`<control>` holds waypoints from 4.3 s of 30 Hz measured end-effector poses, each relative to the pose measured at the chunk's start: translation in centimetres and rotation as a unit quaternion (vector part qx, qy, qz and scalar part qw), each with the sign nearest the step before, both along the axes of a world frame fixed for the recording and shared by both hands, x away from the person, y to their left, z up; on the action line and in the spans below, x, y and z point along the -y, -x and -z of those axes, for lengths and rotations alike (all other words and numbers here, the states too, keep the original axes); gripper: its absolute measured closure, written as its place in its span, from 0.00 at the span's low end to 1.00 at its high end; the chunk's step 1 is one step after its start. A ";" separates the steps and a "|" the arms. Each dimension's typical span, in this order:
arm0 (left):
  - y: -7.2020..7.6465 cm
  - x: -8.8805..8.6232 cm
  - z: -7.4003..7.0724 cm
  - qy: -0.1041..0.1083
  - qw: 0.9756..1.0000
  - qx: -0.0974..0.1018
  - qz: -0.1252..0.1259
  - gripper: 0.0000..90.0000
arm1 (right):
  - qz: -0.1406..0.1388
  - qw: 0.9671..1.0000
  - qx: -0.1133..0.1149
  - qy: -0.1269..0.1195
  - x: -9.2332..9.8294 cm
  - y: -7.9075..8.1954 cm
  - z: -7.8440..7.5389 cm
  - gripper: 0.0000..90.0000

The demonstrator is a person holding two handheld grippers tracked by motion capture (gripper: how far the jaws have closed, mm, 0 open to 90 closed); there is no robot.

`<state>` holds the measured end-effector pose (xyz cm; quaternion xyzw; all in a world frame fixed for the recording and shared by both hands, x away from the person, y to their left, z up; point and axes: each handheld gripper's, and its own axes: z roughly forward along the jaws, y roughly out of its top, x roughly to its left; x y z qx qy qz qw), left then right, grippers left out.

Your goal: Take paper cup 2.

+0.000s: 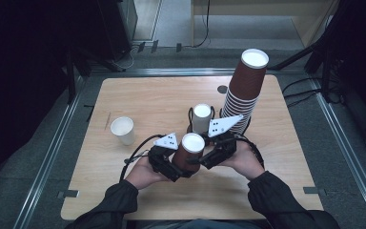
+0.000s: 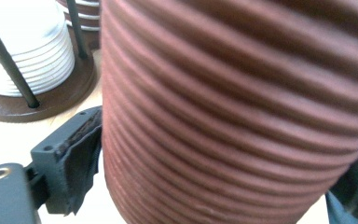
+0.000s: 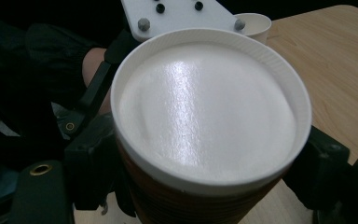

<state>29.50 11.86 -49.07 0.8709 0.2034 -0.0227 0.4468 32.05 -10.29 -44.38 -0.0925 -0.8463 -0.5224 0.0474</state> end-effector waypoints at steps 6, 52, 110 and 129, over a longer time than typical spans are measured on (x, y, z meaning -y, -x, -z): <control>0.1 -0.4 -0.6 -0.007 1.000 0.013 0.006 0.12 | 0.004 1.000 -0.004 -0.010 0.1 0.1 -0.2 0.24; -2.1 0.1 -1.0 -0.222 0.974 -0.022 0.049 0.11 | 0.023 0.991 0.006 0.130 3.7 0.8 2.7 0.20; -1.0 -1.5 -2.4 -0.097 0.995 0.007 0.021 0.00 | 0.029 0.998 0.032 0.054 4.7 0.5 0.4 0.25; -0.8 -0.5 -1.7 -0.025 0.999 0.005 0.023 0.00 | 0.024 0.999 0.024 -0.016 4.1 1.0 -0.7 0.25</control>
